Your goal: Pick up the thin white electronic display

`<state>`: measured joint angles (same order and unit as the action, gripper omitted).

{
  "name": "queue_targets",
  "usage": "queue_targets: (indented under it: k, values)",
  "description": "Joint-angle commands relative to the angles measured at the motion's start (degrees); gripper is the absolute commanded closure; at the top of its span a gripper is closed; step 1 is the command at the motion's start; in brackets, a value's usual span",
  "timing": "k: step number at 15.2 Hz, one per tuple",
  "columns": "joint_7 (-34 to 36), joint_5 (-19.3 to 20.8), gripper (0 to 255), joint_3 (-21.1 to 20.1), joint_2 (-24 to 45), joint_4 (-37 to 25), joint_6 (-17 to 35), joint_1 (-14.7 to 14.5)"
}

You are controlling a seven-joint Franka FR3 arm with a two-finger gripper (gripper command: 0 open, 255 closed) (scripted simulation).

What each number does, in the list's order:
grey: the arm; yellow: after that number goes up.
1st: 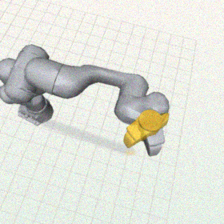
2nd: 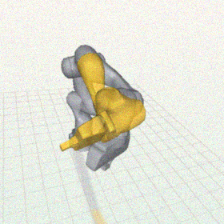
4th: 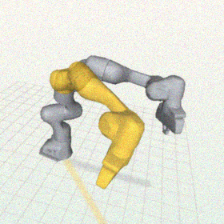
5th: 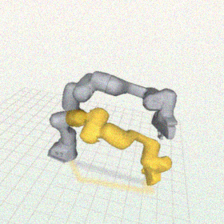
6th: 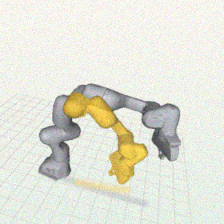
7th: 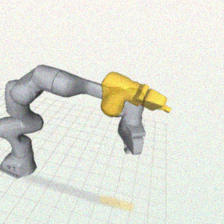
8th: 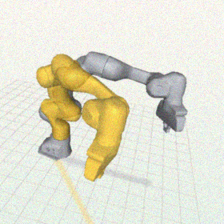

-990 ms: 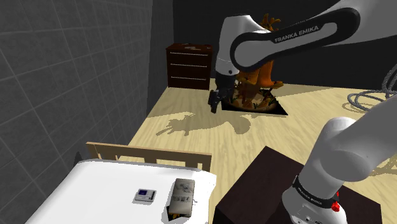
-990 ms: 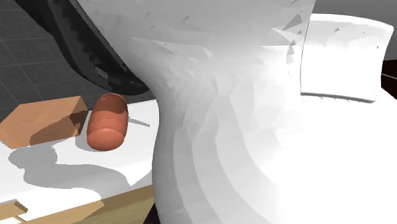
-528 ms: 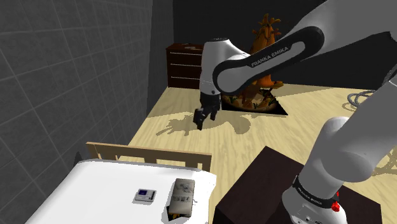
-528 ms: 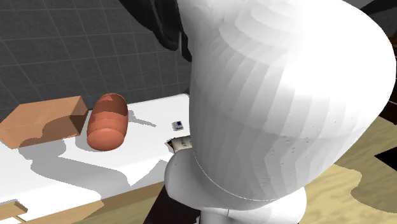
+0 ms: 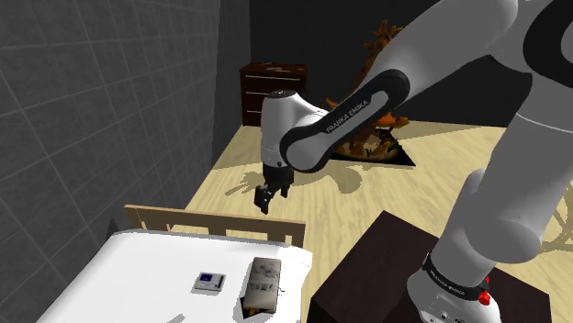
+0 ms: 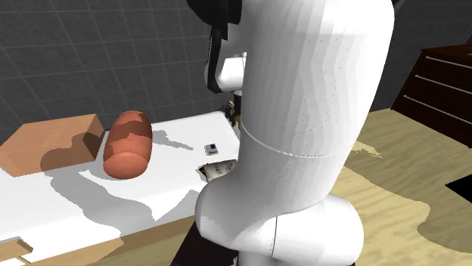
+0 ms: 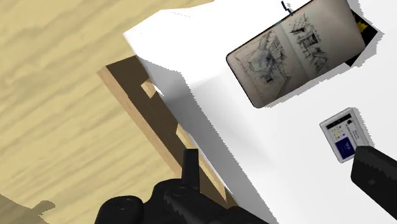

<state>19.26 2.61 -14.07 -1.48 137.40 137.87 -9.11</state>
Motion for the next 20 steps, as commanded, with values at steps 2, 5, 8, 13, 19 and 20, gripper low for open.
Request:
queue_targets:
  k: [2, 5, 8, 13, 19, 20]
  values:
    - [3.0, 2.2, 0, -1.1, 6.1, -2.7, 2.8, -1.1]
    - [6.1, 4.9, 0, -1.5, 12.4, -5.9, 5.2, -2.6]
    - [8.9, 7.5, 0, -1.4, 18.7, -9.8, 7.0, -4.7]
    - [12.7, 11.0, 0, -0.3, 29.0, -17.4, 8.8, -8.8]
    - [15.3, 13.4, 0, 0.9, 41.4, -28.5, 9.2, -13.8]
    - [15.6, 13.6, 0, 1.1, 43.4, -30.6, 9.1, -14.6]
